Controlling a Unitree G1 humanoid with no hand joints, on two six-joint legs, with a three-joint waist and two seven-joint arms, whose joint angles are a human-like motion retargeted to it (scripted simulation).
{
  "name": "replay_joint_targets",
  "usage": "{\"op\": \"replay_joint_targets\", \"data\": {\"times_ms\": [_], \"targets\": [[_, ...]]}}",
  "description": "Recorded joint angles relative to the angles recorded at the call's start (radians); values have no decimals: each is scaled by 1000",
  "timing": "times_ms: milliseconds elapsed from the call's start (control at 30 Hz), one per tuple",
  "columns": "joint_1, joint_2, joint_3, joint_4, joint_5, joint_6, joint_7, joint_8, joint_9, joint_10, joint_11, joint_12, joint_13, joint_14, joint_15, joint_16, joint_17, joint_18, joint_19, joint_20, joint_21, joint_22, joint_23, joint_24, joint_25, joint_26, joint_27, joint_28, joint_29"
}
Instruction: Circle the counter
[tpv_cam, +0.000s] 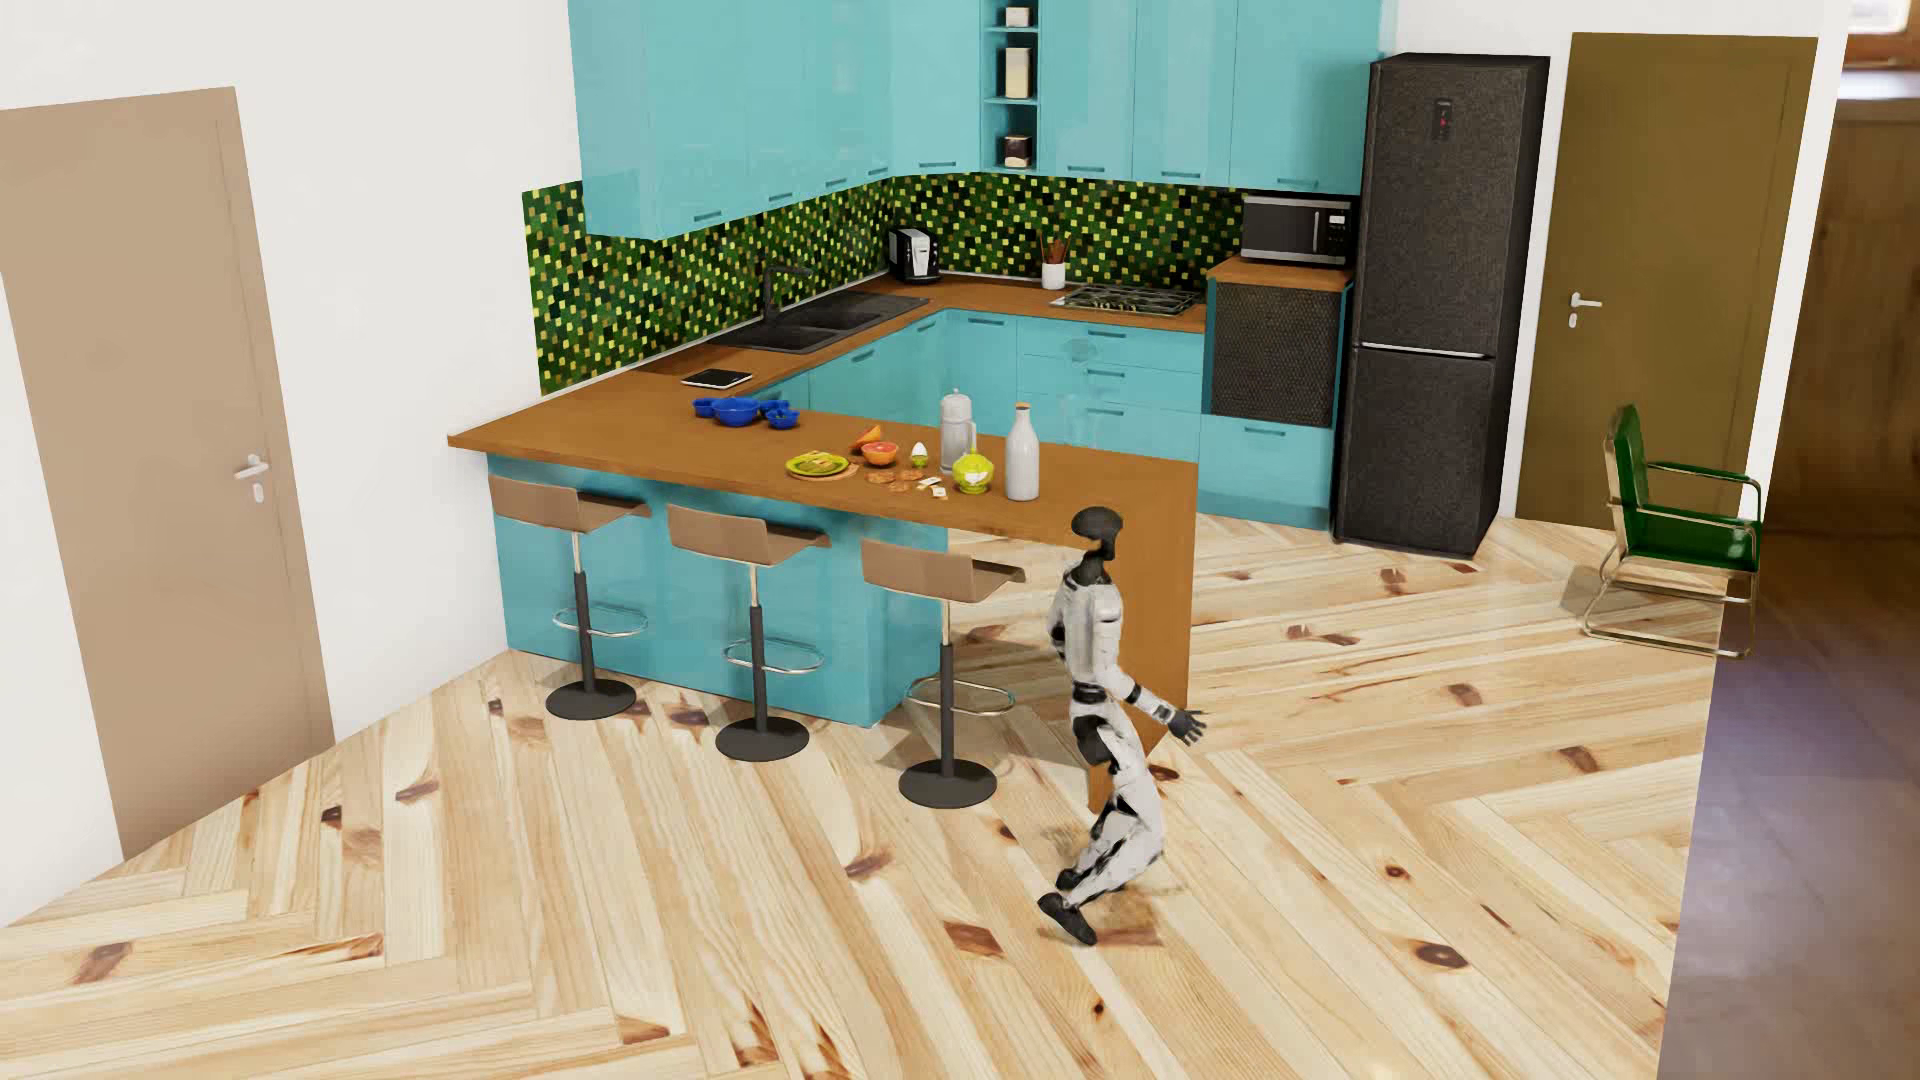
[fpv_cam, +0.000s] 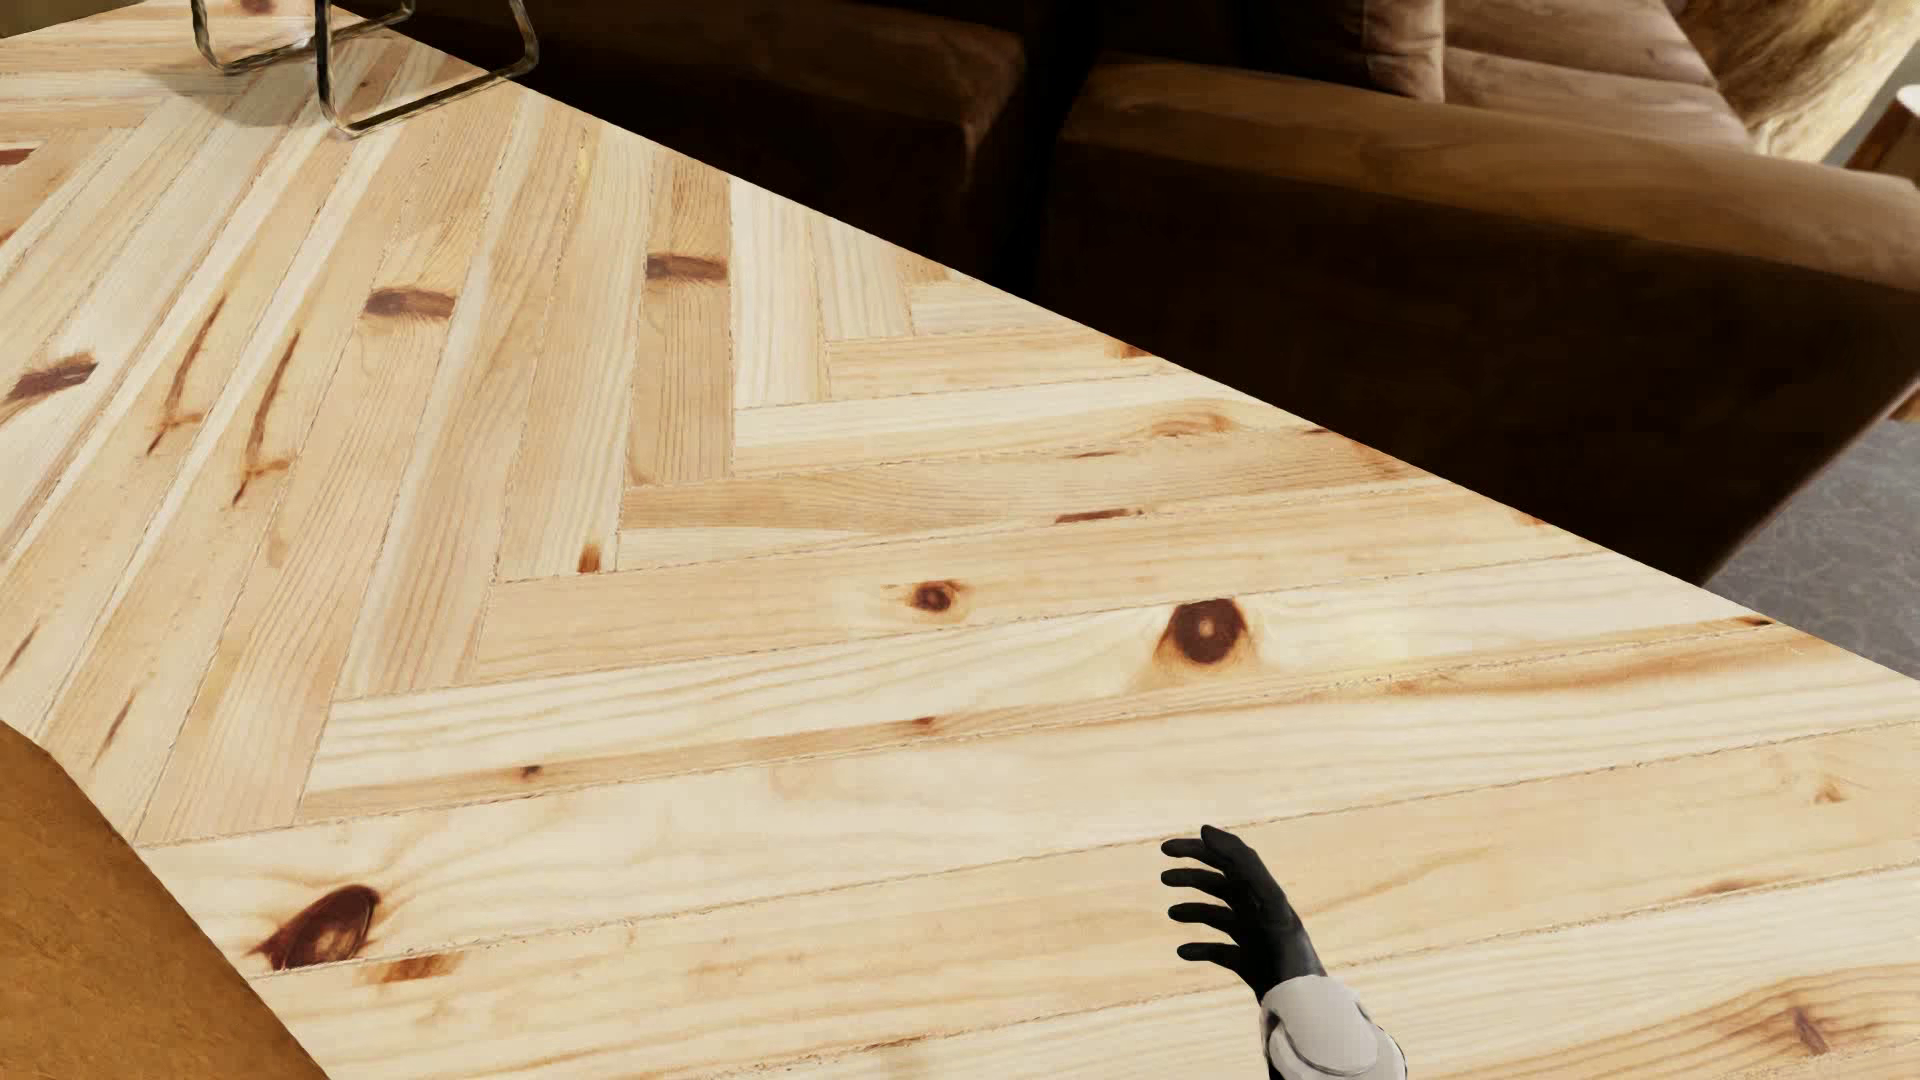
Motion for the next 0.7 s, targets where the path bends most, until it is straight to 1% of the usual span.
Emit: {"op": "replay_joint_targets", "data": {"times_ms": [33, 67, 100, 133, 167, 200, 233, 267, 300, 333, 367, 400, 433, 467, 500, 533, 567, 600, 633, 667, 700], "targets": [[49, -79, -45, -15, 10, -28, -9, 53, 6, -36, -42, 0, 72, -16, -99, -21, -2, -5, 19, 43, -35, -33, 31, -6, -5, 8, -56, 25, -4], [93, -146, -80, -22, 18, -44, -25, 78, 7, -61, -133, -30, 147, -35, -193, -48, -34, -13, 33, 69, -51, -74, 44, 10, -19, 12, -82, 40, 2], [132, -185, -85, -36, 18, -67, -47, 86, 6, -83, -261, -102, 221, -60, -223, -74, -61, -23, 46, 94, -87, -136, 73, 55, -38, 24, -93, 35, 13], [155, -150, -63, -47, -4, -72, -63, 74, 15, -53, -428, -160, 254, -91, -166, -95, -98, -21, 53, 83, -98, -182, 77, 116, -49, 21, -71, 9, 21], [120, -109, -39, -34, -14, -35, -63, 34, 29, 81, -425, -189, 222, -52, -120, -106, -149, 34, -5, 47, -74, -174, 86, 158, -48, 3, -47, -33, 14], [39, -62, -18, -2, -14, 22, -33, -9, 28, 248, -442, -161, 171, 78, -152, -107, -179, 129, -55, 58, -64, -132, 69, 166, -39, -29, -37, -92, -12], [-16, 3, 26, 20, -23, 69, 16, -41, 28, 327, -479, -107, 115, 150, -175, -79, -171, 126, -36, 71, -78, -128, 74, 142, -26, -44, -54, -148, -55], [-50, 80, 83, 33, -34, 112, 57, -78, 25, 320, -526, -72, 83, 140, -195, -61, -147, 76, -31, 103, -71, -128, 28, 114, -11, -42, -68, -183, -99], [-70, 156, 149, 40, -43, 143, 90, -113, 13, 241, -570, -29, 50, 77, -219, -53, -111, 27, -18, 129, -41, -157, -17, 105, 5, -28, -85, -187, -135], [-77, 194, 170, 29, -58, 161, 101, -127, 10, 104, -529, 9, -13, 20, -246, -43, -76, 31, -3, 128, -5, -153, -48, 115, 15, -17, -100, -160, -146], [-62, 154, 152, 22, -60, 170, 94, -95, 7, 3, -360, 40, -71, 41, -214, -35, -48, 102, 14, 80, 16, -88, -24, 131, 10, -21, -133, -109, -135], [-29, 58, 114, -8, -48, 129, 84, -8, 18, 10, -144, 19, -73, 15, -96, -8, -7, 84, 25, -2, 8, 22, 42, 139, -12, -22, -181, -56, -105], [7, -26, 61, -32, 5, 75, 60, 54, 24, -2, -88, 2, 5, -15, -113, -30, -16, 77, 27, 30, -7, -2, 56, 131, -53, -6, -196, -14, -57], [52, -90, -4, -51, 23, 17, 45, 67, 30, -22, -150, 7, 69, -45, -178, -63, -40, 70, 24, 67, -27, -82, 41, 113, -101, 2, -159, 22, -2], [95, -134, -46, -65, 16, -42, 37, 54, 21, -37, -293, -33, 126, -80, -235, -72, -58, 61, 19, 52, -48, -128, 45, 93, -142, 5, -122, 45, 47], [142, -130, -53, -80, 6, -84, 11, 44, 11, -42, -398, -111, 200, -122, -207, -75, -78, 52, 16, 50, -71, -156, 76, 80, -164, 14, -117, 43, 80], [155, -95, -46, -80, 4, -89, -20, 28, 13, 22, -378, -188, 240, -129, -201, -83, -125, 53, -21, 34, -78, -157, 83, 66, -166, 17, -101, 14, 94], [108, -40, -40, -66, 2, -71, -25, -7, 28, 183, -378, -236, 221, -23, -251, -84, -157, 80, -61, 43, -79, -125, 72, 47, -145, 9, -74, -40, 75], [45, 25, -21, -42, -2, -40, 3, -38, 31, 289, -417, -208, 175, 121, -278, -90, -159, 116, -45, 69, -96, -121, 74, 29, -105, -9, -62, -98, 22], [-9, 100, 20, -20, -6, 1, 37, -63, 40, 334, -468, -167, 118, 167, -297, -75, -159, 111, -37, 90, -115, -114, 53, 16, -60, -24, -48, -150, -41], [-64, 159, 65, -7, -26, 35, 77, -84, 54, 298, -479, -119, 67, 113, -310, -76, -140, 104, -17, 122, -102, -150, -27, 24, -16, -27, -35, -174, -104]]}}
